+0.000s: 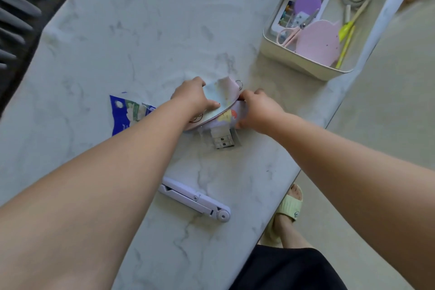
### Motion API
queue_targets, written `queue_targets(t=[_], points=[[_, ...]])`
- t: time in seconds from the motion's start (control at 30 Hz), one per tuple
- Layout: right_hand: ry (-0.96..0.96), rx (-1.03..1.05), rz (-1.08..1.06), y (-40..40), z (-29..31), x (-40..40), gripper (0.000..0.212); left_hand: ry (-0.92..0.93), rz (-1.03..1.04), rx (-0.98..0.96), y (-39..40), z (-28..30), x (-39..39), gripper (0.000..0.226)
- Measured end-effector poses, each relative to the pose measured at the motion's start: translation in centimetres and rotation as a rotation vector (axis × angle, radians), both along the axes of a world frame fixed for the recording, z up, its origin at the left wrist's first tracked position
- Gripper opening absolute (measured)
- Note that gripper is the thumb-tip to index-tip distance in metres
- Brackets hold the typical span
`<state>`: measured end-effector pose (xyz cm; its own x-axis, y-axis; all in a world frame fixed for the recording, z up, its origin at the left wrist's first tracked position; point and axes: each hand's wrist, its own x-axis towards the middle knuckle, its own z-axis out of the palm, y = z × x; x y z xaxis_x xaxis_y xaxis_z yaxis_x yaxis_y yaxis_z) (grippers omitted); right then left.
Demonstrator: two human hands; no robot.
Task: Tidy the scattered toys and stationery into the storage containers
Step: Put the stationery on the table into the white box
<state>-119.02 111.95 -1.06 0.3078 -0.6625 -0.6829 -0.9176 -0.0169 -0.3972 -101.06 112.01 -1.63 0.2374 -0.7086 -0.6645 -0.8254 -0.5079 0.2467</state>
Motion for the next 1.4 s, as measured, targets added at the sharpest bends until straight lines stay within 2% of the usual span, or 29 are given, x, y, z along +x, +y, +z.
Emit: queue_targets(t=[0.13,0.23,0.37,0.43,0.47,0.57,0.63,0.7,0.77,0.83,0.9,1.0,1.13,1.3,1.4], points=[[0.010,0.046,-0.012,-0.4,0.1,0.4,0.069,0.048,0.026,-0.059,-0.1,0.6,0.2,0.039],[-0.072,0.144,-0.145,-0.9,0.3,0.3,0.054,0.098,0.086,-0.100,-0.3,1.1,0.6,0.015],[-0.330,0.321,-0.555,-1.1,0.3,-0.2,0.049,0.195,0.329,-0.237,-0.9,2.0,1.3,0.019],[-0.439,0.354,-0.664,-1.8,1.0,-0.4,0.048,0.235,0.453,-0.310,-1.4,2.7,1.4,0.012],[-0.502,0.367,-0.697,-2.5,1.8,-0.8,0.046,0.261,0.513,-0.338,-1.9,3.1,1.4,0.006],[-0.662,0.359,-0.749,-4.4,4.0,-1.7,0.026,0.365,0.660,-0.408,-3.0,4.2,0.9,0.022],[-0.692,0.261,-0.741,-6.4,5.5,-3.4,0.019,0.474,0.734,-0.448,-4.5,5.2,-0.2,0.021],[-0.702,0.133,-0.746,-8.3,6.4,-5.4,0.020,0.575,0.774,-0.469,-6.1,6.0,-1.6,0.015],[-0.731,0.008,-0.817,-10.0,7.3,-8.2,0.021,0.659,0.762,-0.476,-8.0,7.1,-4.1,0.008],[-0.741,-0.109,-0.948,-11.6,7.6,-10.8,0.025,0.722,0.727,-0.484,-10.0,7.7,-6.6,0.011],[-0.724,-0.220,-1.059,-12.8,7.4,-13.0,0.026,0.748,0.693,-0.480,-11.6,8.1,-9.0,0.024],[-0.656,-0.388,-1.153,-14.3,6.5,-15.7,0.016,0.738,0.615,-0.465,-13.7,8.6,-12.5,0.053],[-0.538,-0.497,-1.056,-16.1,5.5,-17.7,0.010,0.628,0.463,-0.460,-16.3,8.3,-15.6,0.061],[-0.465,-0.403,-0.776,-17.3,3.6,-17.6,0.025,0.449,0.284,-0.469,-18.3,6.3,-17.3,0.067],[-0.313,-0.522,-0.630,-17.6,3.3,-16.9,0.035,0.221,0.145,-0.499,-18.1,5.3,-17.4,0.067]])
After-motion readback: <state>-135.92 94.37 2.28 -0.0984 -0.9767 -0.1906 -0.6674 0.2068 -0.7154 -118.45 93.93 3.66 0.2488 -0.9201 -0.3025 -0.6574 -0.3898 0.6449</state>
